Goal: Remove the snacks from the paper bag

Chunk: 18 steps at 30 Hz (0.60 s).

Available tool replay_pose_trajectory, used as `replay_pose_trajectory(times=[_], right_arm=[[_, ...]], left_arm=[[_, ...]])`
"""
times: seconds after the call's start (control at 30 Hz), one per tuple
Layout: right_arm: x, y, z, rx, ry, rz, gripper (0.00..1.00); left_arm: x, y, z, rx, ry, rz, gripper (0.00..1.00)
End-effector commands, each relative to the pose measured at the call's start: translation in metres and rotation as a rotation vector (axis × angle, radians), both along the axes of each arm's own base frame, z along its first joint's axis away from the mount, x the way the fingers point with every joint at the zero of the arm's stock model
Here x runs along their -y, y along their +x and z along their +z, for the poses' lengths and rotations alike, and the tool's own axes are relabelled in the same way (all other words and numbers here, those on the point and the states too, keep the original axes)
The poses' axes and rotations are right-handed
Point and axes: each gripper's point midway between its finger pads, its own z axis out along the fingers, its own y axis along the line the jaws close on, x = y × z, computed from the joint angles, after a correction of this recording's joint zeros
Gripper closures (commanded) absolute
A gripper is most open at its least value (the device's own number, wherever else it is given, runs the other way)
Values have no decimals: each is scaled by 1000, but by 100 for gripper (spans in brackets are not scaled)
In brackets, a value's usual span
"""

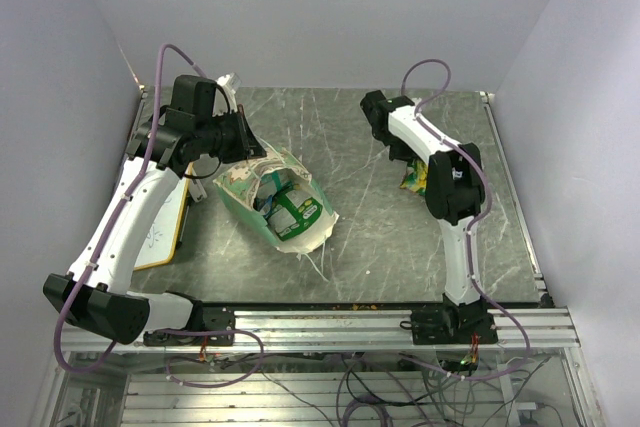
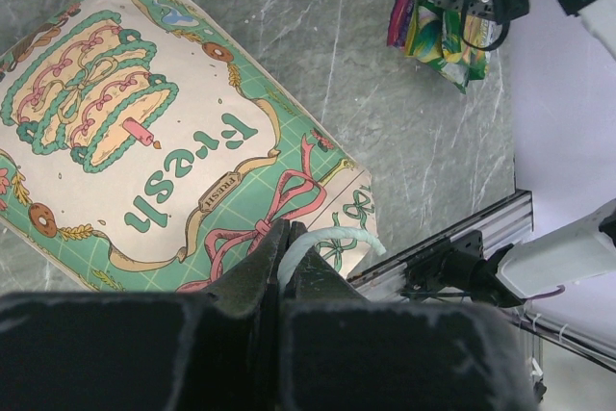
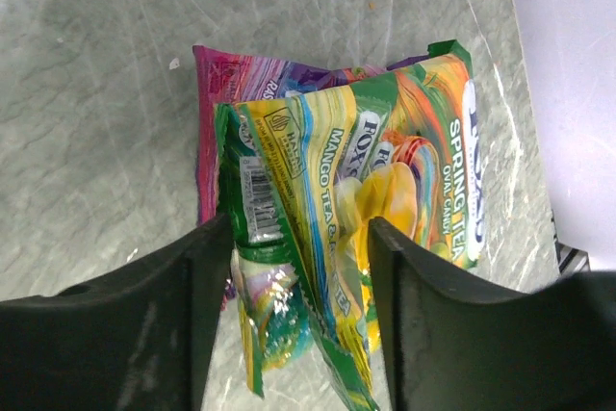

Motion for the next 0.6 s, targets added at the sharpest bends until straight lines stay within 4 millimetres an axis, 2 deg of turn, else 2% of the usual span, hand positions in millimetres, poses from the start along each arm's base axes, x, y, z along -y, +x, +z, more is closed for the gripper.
replay_pose_trajectory(times=[0.0, 0.13, 0.2, 0.3, 0.4, 0.47, 0.57], right_arm=[[-10, 2, 90, 188, 141, 62, 31], [-36, -6, 129, 287, 319, 306, 14], [-55, -20, 116, 286, 396, 533, 11], [-104, -45, 129, 375, 544, 849, 11], [-165, -86, 153, 454, 598, 1227, 11], [-206, -131, 155, 441, 564, 1580, 11], [-239, -180, 156, 485, 446, 1905, 11]], left_arm=[[0, -1, 7, 21, -12, -13, 93], [1, -2, 7, 19, -21, -16, 93], [2, -2, 6, 20, -25, -18, 93], [5, -2, 6, 14, -41, -26, 93], [10, -5, 6, 9, -69, -48, 93], [14, -8, 4, 4, -98, -64, 93], [21, -15, -2, -27, -141, -91, 93]])
